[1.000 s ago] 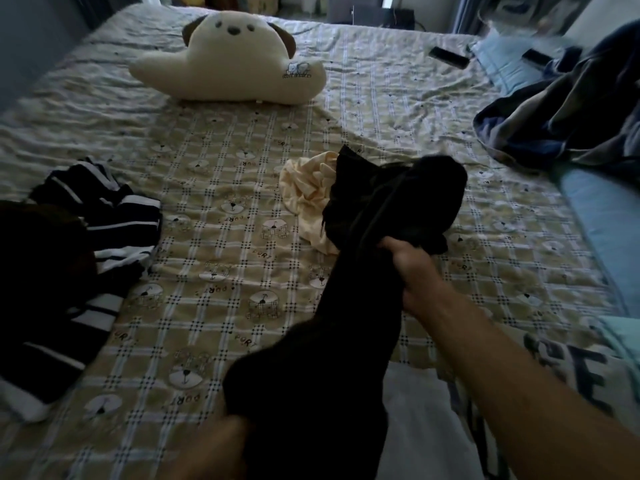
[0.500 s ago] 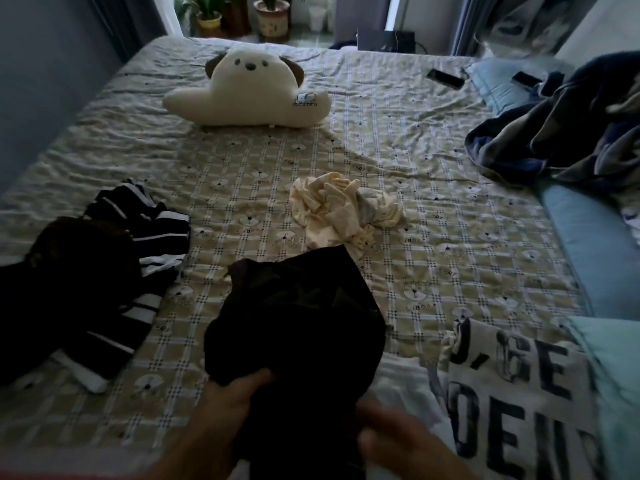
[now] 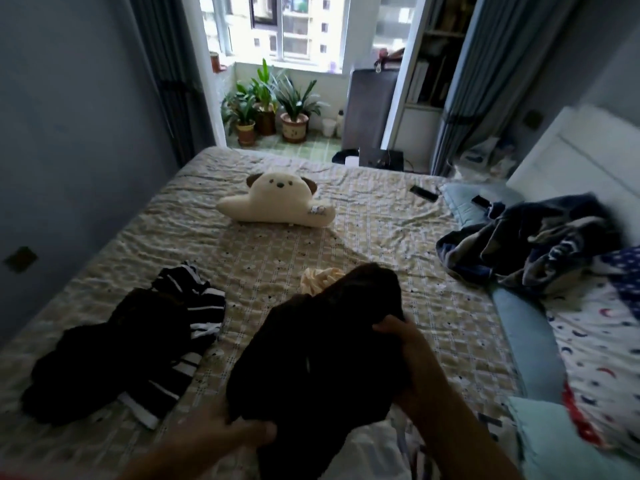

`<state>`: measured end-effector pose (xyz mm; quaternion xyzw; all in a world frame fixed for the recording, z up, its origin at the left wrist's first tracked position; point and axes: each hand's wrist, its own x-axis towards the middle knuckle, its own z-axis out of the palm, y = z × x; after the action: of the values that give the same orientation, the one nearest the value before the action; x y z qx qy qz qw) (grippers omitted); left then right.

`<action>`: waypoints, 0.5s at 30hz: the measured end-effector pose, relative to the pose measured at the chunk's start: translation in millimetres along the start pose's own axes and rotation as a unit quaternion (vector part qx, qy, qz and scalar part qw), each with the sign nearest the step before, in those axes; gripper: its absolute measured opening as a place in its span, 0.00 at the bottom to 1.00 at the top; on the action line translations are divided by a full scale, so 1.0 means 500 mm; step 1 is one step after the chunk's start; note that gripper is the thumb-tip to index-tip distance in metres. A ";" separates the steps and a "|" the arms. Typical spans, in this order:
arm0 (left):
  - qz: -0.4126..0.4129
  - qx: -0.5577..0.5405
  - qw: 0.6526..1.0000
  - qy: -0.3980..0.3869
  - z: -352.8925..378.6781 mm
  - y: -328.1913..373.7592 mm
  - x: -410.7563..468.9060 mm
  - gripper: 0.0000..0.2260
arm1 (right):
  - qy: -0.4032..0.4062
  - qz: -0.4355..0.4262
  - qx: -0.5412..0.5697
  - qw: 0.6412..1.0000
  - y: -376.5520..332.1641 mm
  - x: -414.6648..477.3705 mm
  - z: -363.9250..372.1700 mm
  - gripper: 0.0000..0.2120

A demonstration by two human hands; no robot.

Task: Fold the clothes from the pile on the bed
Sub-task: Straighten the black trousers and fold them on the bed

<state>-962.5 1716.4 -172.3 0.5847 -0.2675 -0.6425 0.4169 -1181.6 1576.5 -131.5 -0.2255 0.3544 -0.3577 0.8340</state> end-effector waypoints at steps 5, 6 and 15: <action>0.234 0.061 0.950 0.195 -0.032 0.223 -0.066 0.37 | -0.129 -0.142 -0.044 0.980 -0.176 -0.102 0.192 0.19; 0.289 0.094 0.924 0.231 -0.021 0.275 -0.090 0.32 | -0.165 -0.156 -0.052 0.973 -0.208 -0.126 0.235 0.25; 0.384 -0.069 0.912 -0.128 0.120 0.571 -0.204 0.25 | -0.199 -0.274 -0.202 0.919 -0.360 -0.309 0.456 0.16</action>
<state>-960.4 1648.8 129.3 0.3195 -0.4772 -0.5187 0.6334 -1164.6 1605.8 195.7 -0.5441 0.1698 -0.4407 0.6935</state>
